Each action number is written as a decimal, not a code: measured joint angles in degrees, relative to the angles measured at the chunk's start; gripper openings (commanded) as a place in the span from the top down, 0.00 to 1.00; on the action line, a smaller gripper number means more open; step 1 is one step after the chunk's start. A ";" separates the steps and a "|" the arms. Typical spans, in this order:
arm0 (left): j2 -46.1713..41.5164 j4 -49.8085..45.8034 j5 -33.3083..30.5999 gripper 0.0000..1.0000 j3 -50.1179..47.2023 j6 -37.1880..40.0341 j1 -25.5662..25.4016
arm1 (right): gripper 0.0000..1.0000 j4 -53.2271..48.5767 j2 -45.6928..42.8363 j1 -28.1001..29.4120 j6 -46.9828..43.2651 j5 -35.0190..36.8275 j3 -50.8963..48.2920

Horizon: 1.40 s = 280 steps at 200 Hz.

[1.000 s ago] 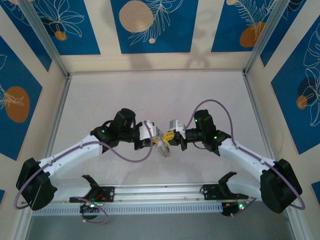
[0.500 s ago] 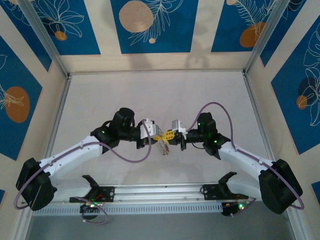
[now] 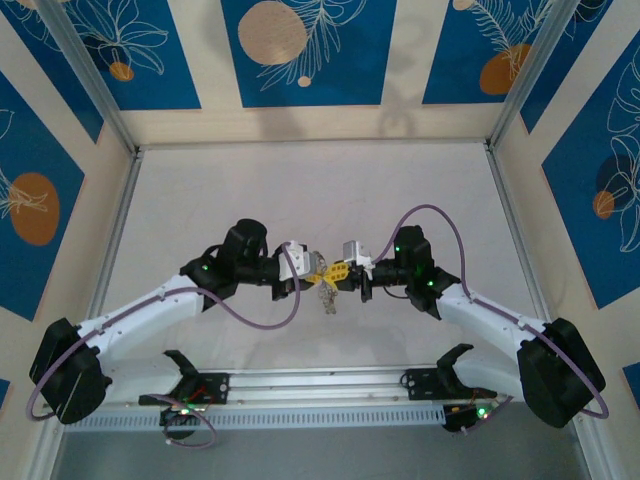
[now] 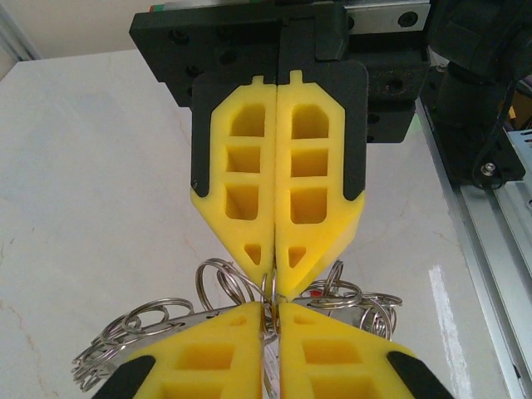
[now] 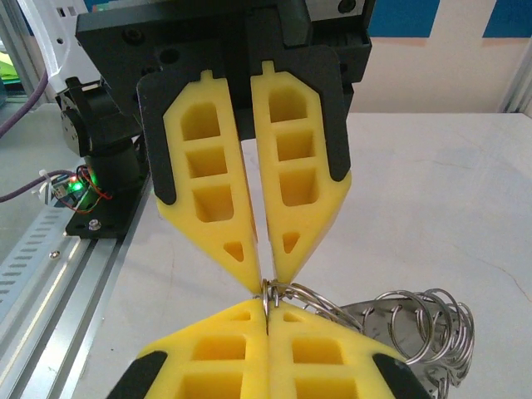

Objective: Put the keys on the keyring

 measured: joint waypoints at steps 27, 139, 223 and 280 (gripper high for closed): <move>0.61 0.22 0.04 0.89 0.00 -0.02 0.00 | 1.00 -0.22 0.07 0.00 0.02 0.04 0.00; 1.79 -0.17 -1.31 0.77 -2.25 -0.09 -0.02 | 1.00 0.94 0.09 0.04 0.81 0.90 -0.22; -2.43 3.06 -1.33 0.83 -3.54 -0.61 -0.02 | 1.00 0.90 0.11 1.09 0.72 1.01 -0.20; -2.32 3.54 -1.40 0.91 -4.07 -1.40 0.00 | 1.00 0.52 0.70 1.55 0.61 1.11 -0.20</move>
